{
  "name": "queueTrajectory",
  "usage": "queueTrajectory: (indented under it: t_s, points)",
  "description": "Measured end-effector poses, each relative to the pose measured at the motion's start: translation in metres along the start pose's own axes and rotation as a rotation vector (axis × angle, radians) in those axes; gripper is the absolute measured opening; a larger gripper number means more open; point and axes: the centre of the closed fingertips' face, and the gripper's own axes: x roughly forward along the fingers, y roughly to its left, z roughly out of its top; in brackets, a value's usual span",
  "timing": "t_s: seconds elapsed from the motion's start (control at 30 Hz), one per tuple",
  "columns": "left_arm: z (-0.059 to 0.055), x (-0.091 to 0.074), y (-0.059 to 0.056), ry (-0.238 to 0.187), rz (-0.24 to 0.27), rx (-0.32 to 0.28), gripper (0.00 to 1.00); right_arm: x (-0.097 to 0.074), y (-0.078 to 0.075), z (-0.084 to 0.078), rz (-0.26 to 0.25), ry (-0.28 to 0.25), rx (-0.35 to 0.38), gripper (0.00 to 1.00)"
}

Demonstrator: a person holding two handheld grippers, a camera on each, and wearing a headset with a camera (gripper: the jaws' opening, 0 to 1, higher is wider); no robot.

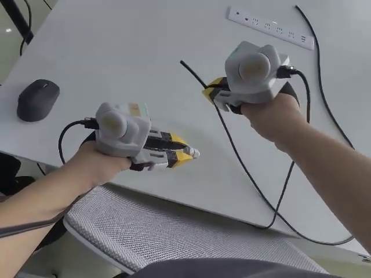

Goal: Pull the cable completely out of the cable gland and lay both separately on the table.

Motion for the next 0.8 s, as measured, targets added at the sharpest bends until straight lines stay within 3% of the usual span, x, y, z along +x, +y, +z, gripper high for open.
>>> queueTrajectory:
  t_s: [0.23, 0.5, 0.6, 0.8]
  points:
    - [-0.012, 0.001, 0.009, 0.015, 0.015, -0.004, 0.15, 0.036, 0.022, 0.002, 0.073, 0.029, -0.096, 0.0]
    - [-0.019, 0.002, 0.02, 0.032, 0.039, -0.023, 0.16, 0.07, 0.046, -0.012, 0.169, 0.111, -0.217, 0.0]
    - [-0.021, 0.003, 0.024, 0.032, 0.045, -0.032, 0.16, 0.079, 0.055, -0.014, 0.204, 0.118, -0.214, 0.0]
    - [-0.027, 0.004, 0.029, 0.04, 0.057, -0.045, 0.16, 0.091, 0.059, -0.021, 0.224, 0.134, -0.211, 0.0]
